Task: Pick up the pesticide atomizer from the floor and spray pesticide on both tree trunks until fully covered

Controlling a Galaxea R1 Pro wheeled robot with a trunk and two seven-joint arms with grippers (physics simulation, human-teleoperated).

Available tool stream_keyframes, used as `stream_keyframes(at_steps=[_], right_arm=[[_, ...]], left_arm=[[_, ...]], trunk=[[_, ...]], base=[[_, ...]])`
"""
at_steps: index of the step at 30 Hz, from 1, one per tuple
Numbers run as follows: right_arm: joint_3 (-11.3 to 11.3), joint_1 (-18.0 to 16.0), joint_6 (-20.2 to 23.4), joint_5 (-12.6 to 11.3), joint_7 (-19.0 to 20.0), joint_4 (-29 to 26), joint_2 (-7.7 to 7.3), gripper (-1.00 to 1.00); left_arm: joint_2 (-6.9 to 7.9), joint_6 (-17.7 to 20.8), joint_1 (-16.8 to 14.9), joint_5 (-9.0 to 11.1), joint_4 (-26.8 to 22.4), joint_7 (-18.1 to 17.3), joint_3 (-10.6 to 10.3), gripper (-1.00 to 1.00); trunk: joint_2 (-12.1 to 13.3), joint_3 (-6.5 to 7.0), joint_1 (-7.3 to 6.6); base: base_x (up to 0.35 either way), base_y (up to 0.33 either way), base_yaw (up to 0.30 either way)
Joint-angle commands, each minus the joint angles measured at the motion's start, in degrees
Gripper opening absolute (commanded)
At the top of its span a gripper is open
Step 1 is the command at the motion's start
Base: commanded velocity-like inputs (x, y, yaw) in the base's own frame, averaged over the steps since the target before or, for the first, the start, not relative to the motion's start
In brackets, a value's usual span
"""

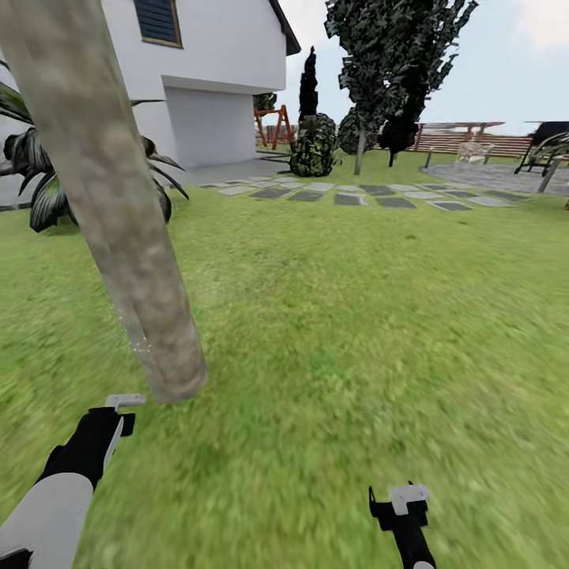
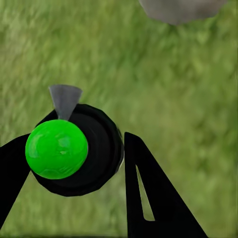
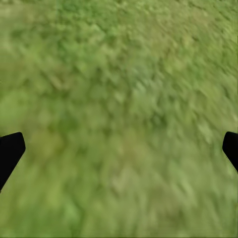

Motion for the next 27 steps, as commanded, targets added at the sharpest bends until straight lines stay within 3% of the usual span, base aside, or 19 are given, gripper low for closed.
stream_keyframes(at_steps=[1,12,23,27], right_arm=[[0.48,0.00,-0.06,-0.29,-0.26,-0.02,-0.01,1.00],[0.47,0.00,-0.06,-0.29,-0.26,-0.02,-0.01,1.00],[0.48,0.00,-0.06,-0.28,-0.26,-0.02,-0.01,1.00],[0.50,0.00,-0.06,-0.29,-0.26,-0.02,0.01,1.00]], left_arm=[[-0.03,0.24,-0.05,0.03,-0.05,0.12,0.05,-1.00],[-0.03,0.24,-0.05,0.03,-0.05,0.12,-0.01,-1.00],[-0.03,0.24,-0.05,0.29,-0.05,0.12,-0.03,-1.00],[-0.07,0.24,-0.05,0.18,-0.05,0.12,-0.04,-1.00]], trunk=[[-0.02,-0.05,0.01],[-0.02,-0.05,0.01],[-0.02,-0.05,0.01],[-0.02,-0.05,0.01]], base=[[0.178,-0.232,0.279],[0.178,-0.232,0.266],[0.178,-0.232,0.018],[0.145,-0.247,0.213]])
